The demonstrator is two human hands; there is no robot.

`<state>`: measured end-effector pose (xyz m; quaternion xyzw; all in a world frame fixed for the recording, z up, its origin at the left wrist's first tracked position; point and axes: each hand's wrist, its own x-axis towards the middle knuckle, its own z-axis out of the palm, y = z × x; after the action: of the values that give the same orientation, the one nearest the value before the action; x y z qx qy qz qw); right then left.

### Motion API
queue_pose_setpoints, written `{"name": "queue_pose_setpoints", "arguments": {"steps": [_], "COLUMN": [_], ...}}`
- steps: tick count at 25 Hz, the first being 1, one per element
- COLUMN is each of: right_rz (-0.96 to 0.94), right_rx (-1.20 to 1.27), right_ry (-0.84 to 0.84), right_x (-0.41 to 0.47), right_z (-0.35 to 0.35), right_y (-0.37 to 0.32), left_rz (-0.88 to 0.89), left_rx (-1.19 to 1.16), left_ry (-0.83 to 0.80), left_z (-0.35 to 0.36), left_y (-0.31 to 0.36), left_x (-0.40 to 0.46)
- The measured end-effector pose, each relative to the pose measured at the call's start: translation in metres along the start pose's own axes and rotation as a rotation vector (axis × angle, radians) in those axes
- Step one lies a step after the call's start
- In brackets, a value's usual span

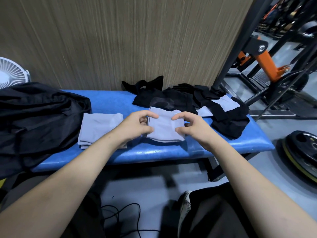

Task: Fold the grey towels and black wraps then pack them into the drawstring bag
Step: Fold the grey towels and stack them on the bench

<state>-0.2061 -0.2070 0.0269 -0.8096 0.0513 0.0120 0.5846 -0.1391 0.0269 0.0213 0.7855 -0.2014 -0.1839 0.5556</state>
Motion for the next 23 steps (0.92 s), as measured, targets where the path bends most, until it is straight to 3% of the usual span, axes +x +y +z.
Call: {"name": "queue_pose_setpoints", "arguments": {"steps": [7,15,20,23], "right_rz": [-0.074,-0.140,-0.104,-0.198], "right_rx": [0.143,0.236,0.098,-0.220], "right_ry": [-0.052,-0.172,-0.222,-0.215], "right_x": [0.020,0.041,0.048,0.055], "right_z": [0.044,0.121,0.151,0.156], "right_y": [-0.020,-0.044,-0.042,-0.035], "left_rz": [0.102,0.041,-0.002,-0.015], "left_rx": [0.144,0.192,0.327,0.507], "left_ry": [0.208,0.363,0.373,0.358], "left_z": [-0.046,-0.111,-0.132,-0.135], "left_y": [0.006,-0.017,-0.038,-0.049], "left_x": [-0.021,-0.066,-0.081,-0.081]}}
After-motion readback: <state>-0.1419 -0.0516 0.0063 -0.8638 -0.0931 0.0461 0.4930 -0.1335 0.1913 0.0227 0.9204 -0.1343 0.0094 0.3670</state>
